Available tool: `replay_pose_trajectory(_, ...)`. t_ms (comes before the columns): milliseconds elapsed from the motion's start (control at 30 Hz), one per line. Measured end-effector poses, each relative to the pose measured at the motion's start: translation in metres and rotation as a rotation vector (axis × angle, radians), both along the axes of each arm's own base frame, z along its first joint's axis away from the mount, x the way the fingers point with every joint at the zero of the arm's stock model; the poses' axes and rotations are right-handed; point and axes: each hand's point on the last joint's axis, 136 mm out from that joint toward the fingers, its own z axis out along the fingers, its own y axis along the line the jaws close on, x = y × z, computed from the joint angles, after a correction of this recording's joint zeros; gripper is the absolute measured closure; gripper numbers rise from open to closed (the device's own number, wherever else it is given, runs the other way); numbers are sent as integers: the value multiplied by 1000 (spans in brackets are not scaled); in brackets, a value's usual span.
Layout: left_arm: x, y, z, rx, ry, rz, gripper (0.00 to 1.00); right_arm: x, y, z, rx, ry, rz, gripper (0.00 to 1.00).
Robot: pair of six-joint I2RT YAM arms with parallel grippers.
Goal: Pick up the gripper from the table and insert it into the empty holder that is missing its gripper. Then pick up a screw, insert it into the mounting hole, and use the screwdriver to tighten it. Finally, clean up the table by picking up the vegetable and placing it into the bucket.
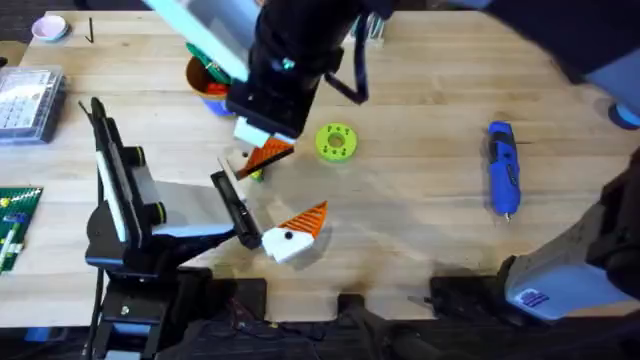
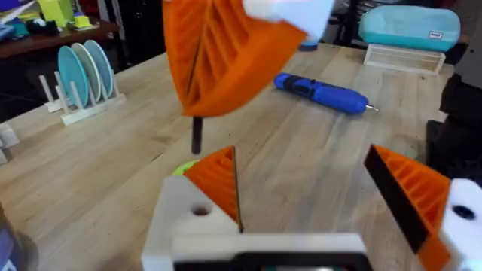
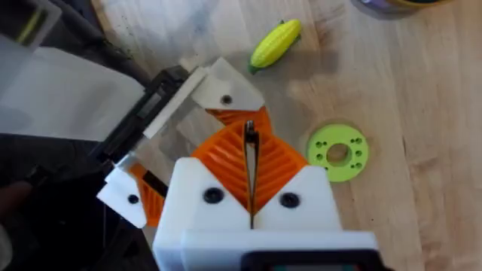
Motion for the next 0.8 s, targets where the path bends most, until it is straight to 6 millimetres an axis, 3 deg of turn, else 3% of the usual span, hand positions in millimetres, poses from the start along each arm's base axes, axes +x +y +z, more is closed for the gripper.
replay_pose_trajectory(267, 0, 0, 0, 0, -1, -1, 8, -17, 12, -1, 2, 0, 46, 995)
replay_pose_trajectory(533, 0, 0, 0, 0, 0, -1, 8, -16, 14, -3, 0, 2, 48, 995)
replay_pose_trajectory(800, 0, 0, 0, -5, 11, 0, 8, -10, 27, -20, -11, 11, 50, 995)
